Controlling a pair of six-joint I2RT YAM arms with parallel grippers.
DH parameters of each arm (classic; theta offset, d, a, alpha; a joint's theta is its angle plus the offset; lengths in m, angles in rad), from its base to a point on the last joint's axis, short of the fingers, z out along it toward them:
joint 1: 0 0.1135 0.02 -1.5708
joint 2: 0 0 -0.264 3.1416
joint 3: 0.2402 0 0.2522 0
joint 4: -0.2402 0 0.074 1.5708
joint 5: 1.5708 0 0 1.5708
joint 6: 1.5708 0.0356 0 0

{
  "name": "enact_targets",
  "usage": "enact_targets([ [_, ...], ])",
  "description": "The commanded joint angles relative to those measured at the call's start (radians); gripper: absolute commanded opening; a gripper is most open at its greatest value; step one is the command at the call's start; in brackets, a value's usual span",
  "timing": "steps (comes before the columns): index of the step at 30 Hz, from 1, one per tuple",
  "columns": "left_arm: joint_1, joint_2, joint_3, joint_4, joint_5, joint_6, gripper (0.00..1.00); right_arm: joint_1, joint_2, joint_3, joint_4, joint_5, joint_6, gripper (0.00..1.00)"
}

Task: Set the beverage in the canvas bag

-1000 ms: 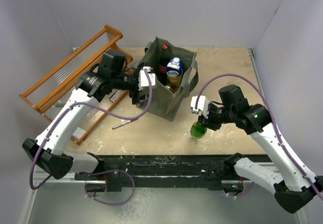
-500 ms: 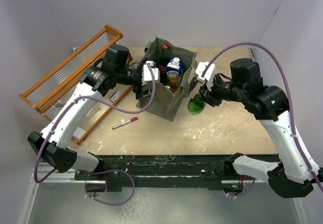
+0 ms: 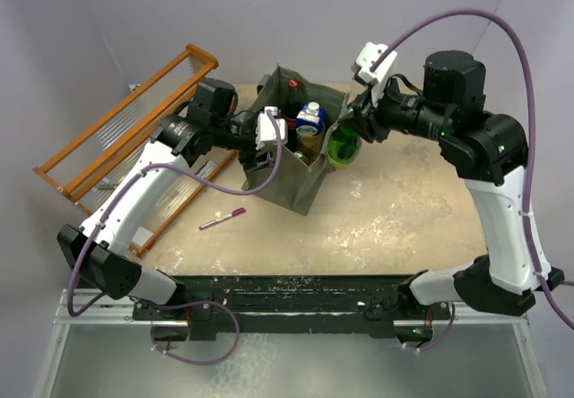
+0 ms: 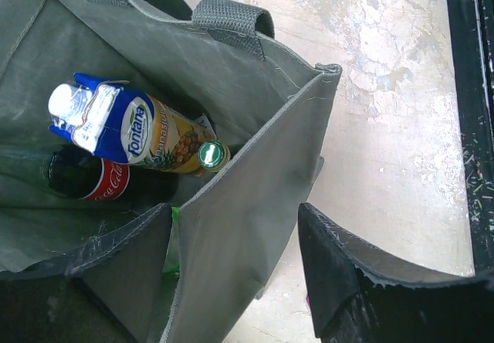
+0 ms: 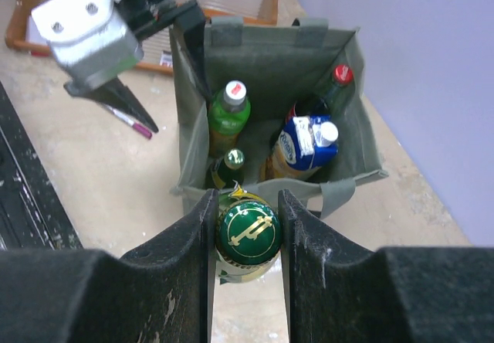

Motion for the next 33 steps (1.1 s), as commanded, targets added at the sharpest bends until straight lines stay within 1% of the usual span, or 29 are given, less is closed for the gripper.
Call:
enact_targets([
  [1,0.012,0.001,0.024,0.034,0.030,0.003,0.68,0.006,0.036,0.132,0.185,0.009,0.055,0.00],
  [8,0.023,-0.013,-0.028,0.083,0.037,-0.054,0.63,0.007,0.120,0.241,0.237,0.002,0.084,0.00],
  [15,0.032,-0.036,-0.040,0.074,0.049,-0.040,0.62,0.015,0.195,0.322,0.277,0.003,0.113,0.00],
  [20,0.034,-0.050,-0.048,0.028,0.063,0.014,0.50,0.028,0.246,0.361,0.321,0.008,0.130,0.00],
  [25,0.034,-0.067,-0.052,-0.045,0.069,0.087,0.32,0.043,0.267,0.332,0.382,0.003,0.151,0.00],
  [28,0.034,-0.075,-0.058,-0.112,0.092,0.160,0.26,0.053,0.271,0.299,0.416,-0.014,0.170,0.00],
  [33,0.034,-0.075,-0.083,-0.212,0.107,0.255,0.20,0.071,0.273,0.222,0.468,-0.059,0.196,0.00],
])
